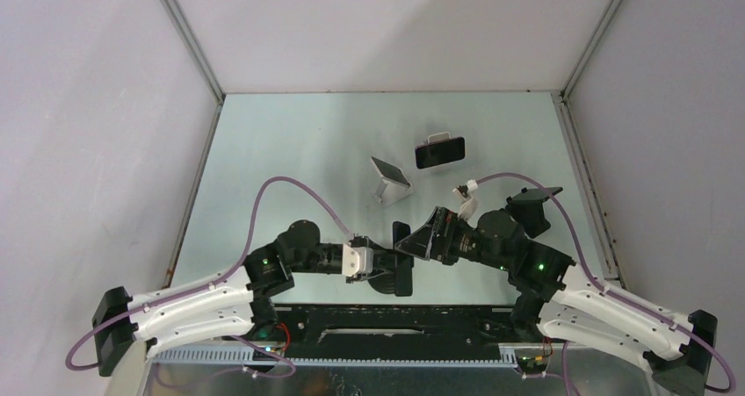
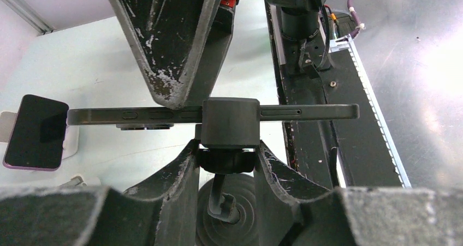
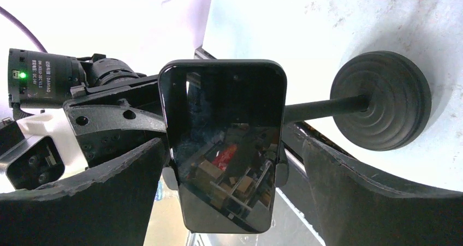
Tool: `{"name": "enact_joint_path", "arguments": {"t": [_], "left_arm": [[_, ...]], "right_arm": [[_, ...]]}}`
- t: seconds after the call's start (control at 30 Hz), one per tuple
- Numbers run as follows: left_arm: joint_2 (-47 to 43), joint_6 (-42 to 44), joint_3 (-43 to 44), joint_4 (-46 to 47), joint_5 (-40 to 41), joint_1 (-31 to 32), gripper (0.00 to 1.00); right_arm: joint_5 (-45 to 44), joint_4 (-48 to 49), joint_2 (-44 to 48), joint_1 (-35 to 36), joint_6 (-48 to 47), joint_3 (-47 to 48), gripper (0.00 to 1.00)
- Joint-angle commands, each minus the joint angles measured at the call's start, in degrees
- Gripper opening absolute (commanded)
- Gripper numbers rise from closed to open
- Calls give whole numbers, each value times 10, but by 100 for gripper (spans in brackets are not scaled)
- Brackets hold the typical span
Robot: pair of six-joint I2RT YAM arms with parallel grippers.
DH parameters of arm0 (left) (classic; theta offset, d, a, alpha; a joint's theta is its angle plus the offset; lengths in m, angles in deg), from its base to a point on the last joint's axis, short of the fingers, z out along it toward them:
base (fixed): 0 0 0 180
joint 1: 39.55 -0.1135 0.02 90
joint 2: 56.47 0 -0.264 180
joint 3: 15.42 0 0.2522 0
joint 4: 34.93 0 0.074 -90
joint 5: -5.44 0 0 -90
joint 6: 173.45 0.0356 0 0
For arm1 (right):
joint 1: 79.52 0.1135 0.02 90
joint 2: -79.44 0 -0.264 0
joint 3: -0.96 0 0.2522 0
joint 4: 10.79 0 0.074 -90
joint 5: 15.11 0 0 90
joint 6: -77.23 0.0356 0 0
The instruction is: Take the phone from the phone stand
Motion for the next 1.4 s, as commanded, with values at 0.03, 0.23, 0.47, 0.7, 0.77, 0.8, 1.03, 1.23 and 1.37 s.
{"name": "enact_joint_path", "arguments": {"t": [0.03, 0.23, 0.47, 0.7, 0.77, 0.8, 1.03, 1.23, 1.37], "left_arm": [[-13, 20, 24, 21, -18, 8, 0], [2, 24, 30, 11, -20, 11, 0], [11, 26, 28, 15, -19, 14, 0], [16, 27, 32, 12, -19, 15, 0], [18, 27, 32, 13, -18, 15, 0], [20, 27, 32, 13, -18, 15, 0], [14, 25, 25, 17, -15, 15, 0], [13, 11, 20, 31, -23, 15, 0], [14, 5, 15, 40, -47, 15, 0]], "right_arm": [[-14, 55, -9, 6, -2, 22, 99], [-20, 49, -18, 6, -1, 22, 92], [-21, 48, -24, 6, -4, 22, 84], [-17, 47, -37, 6, -8, 27, 81], [-15, 32, -44, 8, -15, 36, 81], [-16, 28, -46, 8, -17, 38, 80], [-14, 24, -45, 9, -35, 40, 46], [-7, 26, -35, 9, -98, 40, 14], [20, 44, -27, 11, -196, 40, 4]]}}
